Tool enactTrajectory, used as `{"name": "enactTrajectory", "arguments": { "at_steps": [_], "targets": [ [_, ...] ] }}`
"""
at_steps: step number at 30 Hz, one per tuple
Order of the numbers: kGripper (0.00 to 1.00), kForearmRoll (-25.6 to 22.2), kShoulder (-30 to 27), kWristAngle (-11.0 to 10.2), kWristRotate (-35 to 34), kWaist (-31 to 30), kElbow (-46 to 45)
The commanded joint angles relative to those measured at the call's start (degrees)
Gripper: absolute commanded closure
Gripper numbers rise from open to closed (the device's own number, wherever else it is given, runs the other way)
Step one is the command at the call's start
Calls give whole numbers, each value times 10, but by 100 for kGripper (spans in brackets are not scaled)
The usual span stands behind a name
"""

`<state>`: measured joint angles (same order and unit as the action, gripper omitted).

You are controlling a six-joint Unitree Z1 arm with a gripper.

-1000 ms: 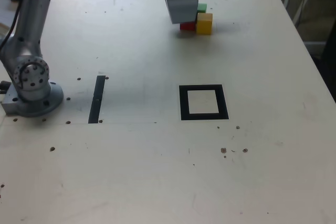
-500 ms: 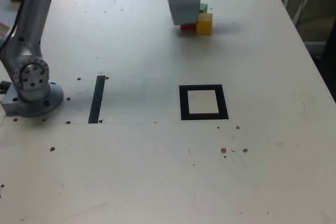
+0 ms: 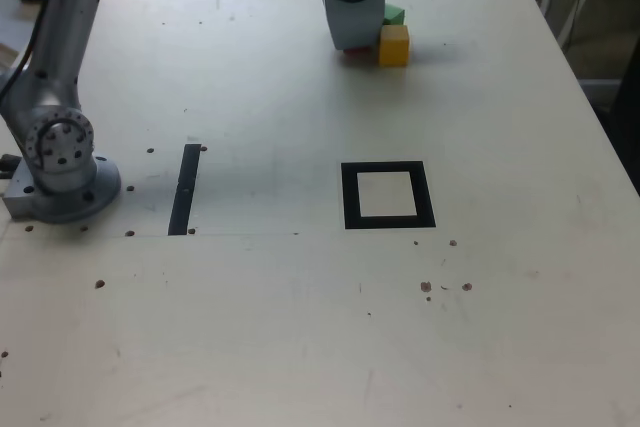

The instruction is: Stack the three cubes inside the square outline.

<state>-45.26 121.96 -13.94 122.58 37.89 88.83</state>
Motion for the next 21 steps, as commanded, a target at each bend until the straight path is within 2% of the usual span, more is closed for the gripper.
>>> {"name": "enactTrajectory", "arguments": {
  "at_steps": [1, 7, 15, 21],
  "targets": [
    [60, 2, 3, 2, -2, -1, 4],
    [72, 1, 3, 2, -15, -1, 11],
    [72, -8, -4, -2, -34, 2, 14],
    [72, -23, -31, -10, -70, 14, 22]
  ]
}}
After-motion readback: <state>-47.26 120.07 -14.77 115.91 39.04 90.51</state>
